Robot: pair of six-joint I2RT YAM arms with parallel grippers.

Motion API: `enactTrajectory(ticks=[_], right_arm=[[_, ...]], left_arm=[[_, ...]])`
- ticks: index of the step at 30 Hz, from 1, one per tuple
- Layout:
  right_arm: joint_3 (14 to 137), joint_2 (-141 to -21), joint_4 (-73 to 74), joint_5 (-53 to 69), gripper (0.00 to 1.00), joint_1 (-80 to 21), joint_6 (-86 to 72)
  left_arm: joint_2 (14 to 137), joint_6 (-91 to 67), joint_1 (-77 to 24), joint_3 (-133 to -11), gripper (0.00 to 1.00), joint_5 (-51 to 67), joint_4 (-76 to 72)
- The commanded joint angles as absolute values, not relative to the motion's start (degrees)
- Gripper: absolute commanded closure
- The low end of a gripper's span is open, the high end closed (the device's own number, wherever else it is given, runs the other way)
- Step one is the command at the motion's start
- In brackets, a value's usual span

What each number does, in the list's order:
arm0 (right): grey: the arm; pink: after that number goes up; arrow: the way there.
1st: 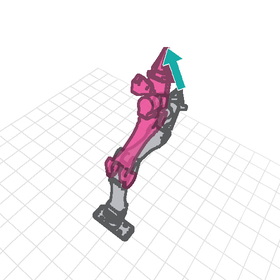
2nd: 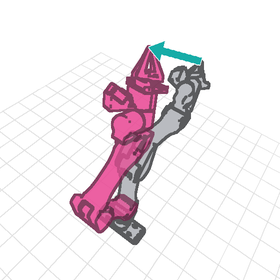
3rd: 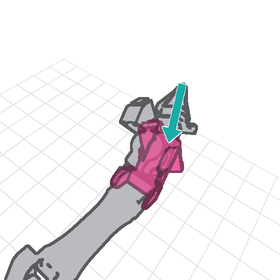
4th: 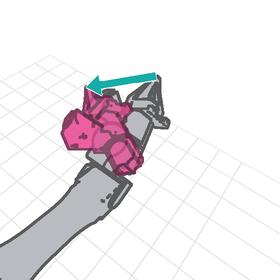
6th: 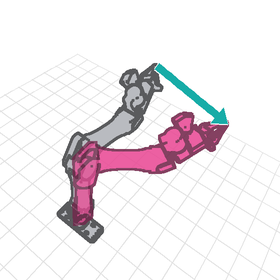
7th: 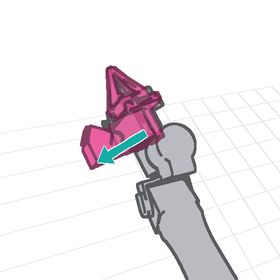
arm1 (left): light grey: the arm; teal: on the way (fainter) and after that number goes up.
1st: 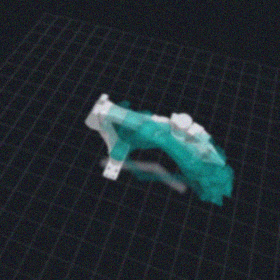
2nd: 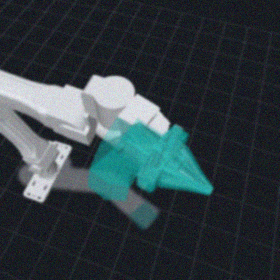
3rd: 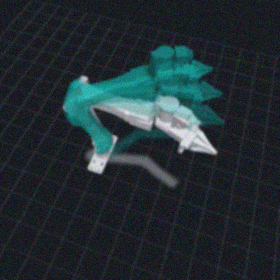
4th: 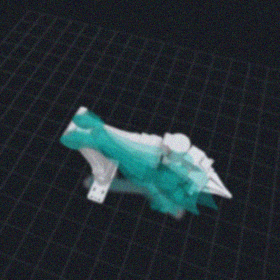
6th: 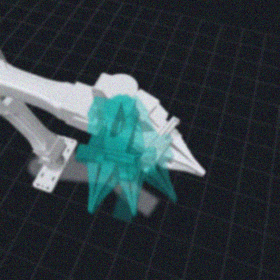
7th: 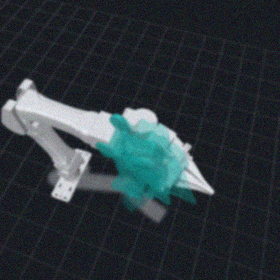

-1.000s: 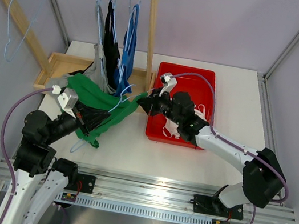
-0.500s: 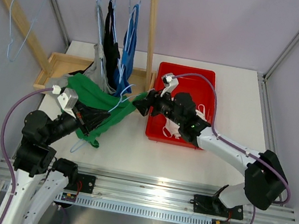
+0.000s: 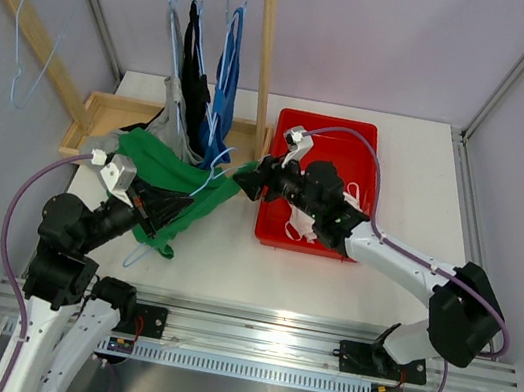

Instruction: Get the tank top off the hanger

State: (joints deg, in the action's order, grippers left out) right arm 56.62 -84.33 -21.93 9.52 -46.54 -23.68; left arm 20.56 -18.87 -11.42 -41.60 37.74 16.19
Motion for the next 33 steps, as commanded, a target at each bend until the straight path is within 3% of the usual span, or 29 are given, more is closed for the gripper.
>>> enactTrajectory(ticks=[1,5,9,21,33], right_arm=[[59.4,-85.5,-26.5,9.4,0.46,-47.1,-24.1],[59.7,-85.9,-26.5,9.7,0.84,-47.1,-24.2],[59.4,-84.6,-24.3,8.7,1.0,-47.1,-23.6],[58.5,-80.1,-15.4,0.4,1.0,-47.1,-20.3],[63.5,-82.8,-9.1,-6.4,1.0,-47.0,-17.2]], left_arm=[[19.7,-18.7,-11.6,-41.6,1.0,38.0,11.8],[19.7,-18.7,-11.6,-41.7,1.0,37.5,11.9],[19.4,-18.1,-11.6,-41.9,1.0,35.1,13.0],[18.3,-13.3,-11.6,-44.6,1.0,25.7,23.0],[13.7,-13.0,-11.6,-48.9,1.0,29.1,31.3]])
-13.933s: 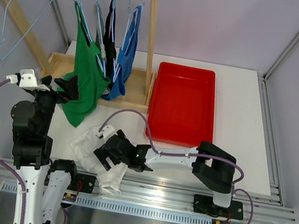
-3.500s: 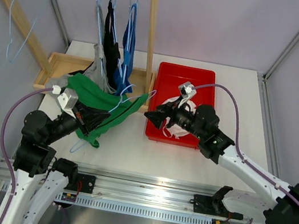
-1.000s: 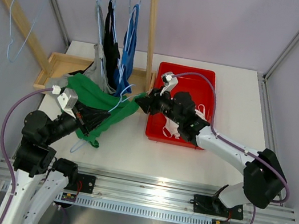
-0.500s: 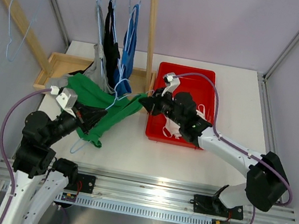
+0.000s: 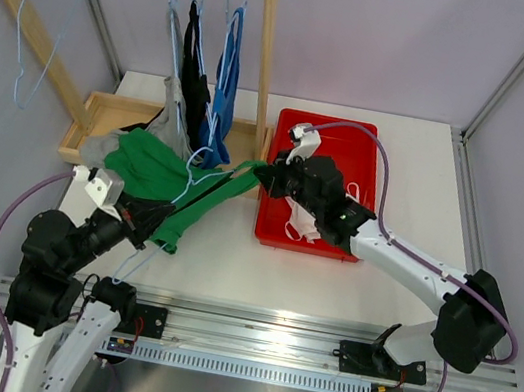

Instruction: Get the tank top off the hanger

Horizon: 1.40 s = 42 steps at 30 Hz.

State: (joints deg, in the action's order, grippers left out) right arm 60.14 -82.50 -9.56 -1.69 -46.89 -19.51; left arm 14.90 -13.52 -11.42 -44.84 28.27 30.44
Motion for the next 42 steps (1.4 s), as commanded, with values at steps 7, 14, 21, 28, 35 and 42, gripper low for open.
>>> enactTrajectory(ticks=[7,14,21,28,35,42], right_arm=[[66.3,-85.4,-7.1,-5.9,1.0,-45.5,-16.7],[66.4,-85.4,-6.5,-5.3,1.0,-43.1,-16.6],[65.2,-86.0,-6.6,-4.0,1.0,-41.0,-17.0],[64.9,-88.1,-7.0,-3.6,1.0,-40.4,-17.4],[64.0,-88.6,-7.1,-3.1,1.0,-40.4,-17.8],[61.5,-85.2,-7.4,2.2,1.0,-41.9,-19.2]], left_arm=[[11.9,-13.2,-11.6,-50.8,1.0,32.2,34.2],[11.7,-12.4,-11.6,-53.2,1.0,32.9,38.0],[10.4,-13.5,-11.6,-54.7,1.0,33.8,37.7],[10.4,-15.9,-11.6,-55.5,1.0,35.6,33.7],[10.5,-18.9,-11.6,-53.7,1.0,35.7,25.9],[11.1,-20.4,-11.6,-48.4,1.0,32.3,14.5]])
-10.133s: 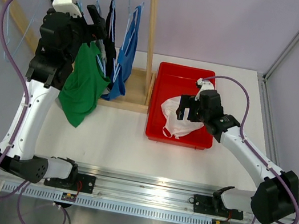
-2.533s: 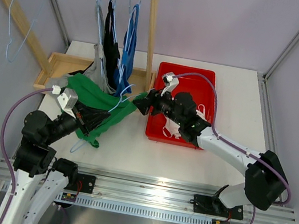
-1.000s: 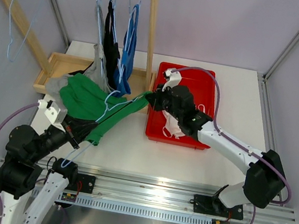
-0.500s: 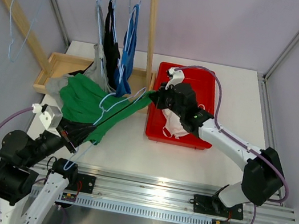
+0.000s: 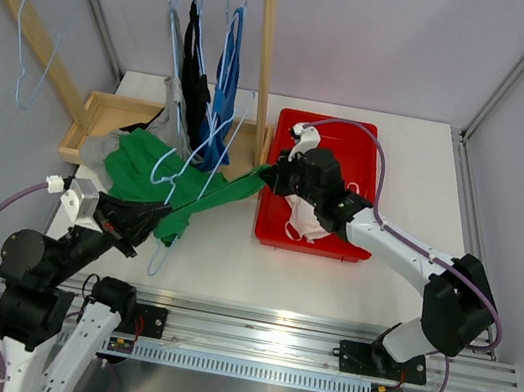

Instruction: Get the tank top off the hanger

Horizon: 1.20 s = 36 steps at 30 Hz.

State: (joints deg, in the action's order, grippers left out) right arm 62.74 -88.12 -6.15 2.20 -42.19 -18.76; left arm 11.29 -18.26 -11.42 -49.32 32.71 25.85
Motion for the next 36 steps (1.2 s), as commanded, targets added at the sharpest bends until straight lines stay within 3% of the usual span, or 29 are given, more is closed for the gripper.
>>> enactTrajectory(ticks=[1,17,36], right_arm=[[61.4,-84.8,-7.2,2.2,1.0,-42.5,-19.1],[67.7,-78.3,-0.4,-3.8,1.0,-63.9,-16.6],[70.1,-73.3,7.4,-12.6,1.0,-78.3,-14.6]], left_arm=[[11.4,-20.2,-11.6,-48.3,1.0,31.8,13.9],[14.0,-18.9,-11.6,-50.0,1.0,27.1,2.6],[13.7,-18.5,-11.5,-52.4,1.0,24.9,-2.8]])
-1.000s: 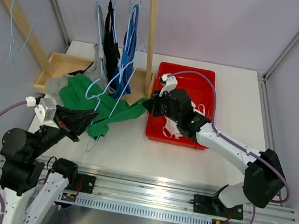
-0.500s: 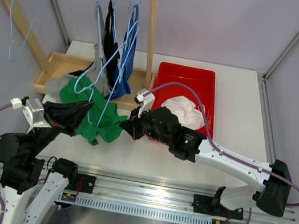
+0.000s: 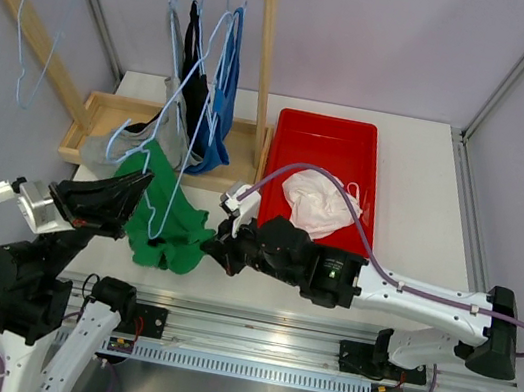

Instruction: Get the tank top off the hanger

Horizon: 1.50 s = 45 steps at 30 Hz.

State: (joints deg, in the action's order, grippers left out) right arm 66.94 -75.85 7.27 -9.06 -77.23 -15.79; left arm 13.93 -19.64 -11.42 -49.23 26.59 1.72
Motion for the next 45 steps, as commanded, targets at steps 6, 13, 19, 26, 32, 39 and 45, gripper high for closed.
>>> enactTrajectory(ticks=[6,13,19,26,32,39,45], right_arm=[[69.5,-73.4,7.8,-14.1,1.0,-79.1,-15.0],[69.4,-74.0,8.5,-16.0,1.0,-79.3,-14.8],[70.2,-78.1,8.3,-18.4,1.0,-79.3,-13.3],[73.5,-89.4,6.5,-16.1,1.0,-78.8,-12.8],[72.5,-95.0,4.0,-12.5,0.76,-77.2,-15.5],[71.3,-95.2,4.1,-13.8,0.0,-76.8,-16.2],[70.0,-93.6,4.3,-15.2,0.01,-76.7,-15.9]], left_arm=[[13.3,-17.2,-11.3,-54.1,1.0,23.7,-1.6],[12.3,-15.3,-10.9,-56.2,1.0,21.9,2.8],[9.8,-10.9,-10.9,-61.7,1.0,14.8,15.2],[8.9,-8.9,-10.9,-64.3,1.0,7.7,27.8],[8.8,-7.5,-10.9,-64.7,1.0,2.7,32.6],[9.3,-6.6,-11.0,-65.5,1.0,0.3,34.6],[9.6,-6.8,-10.9,-65.6,1.0,0.3,34.8]])
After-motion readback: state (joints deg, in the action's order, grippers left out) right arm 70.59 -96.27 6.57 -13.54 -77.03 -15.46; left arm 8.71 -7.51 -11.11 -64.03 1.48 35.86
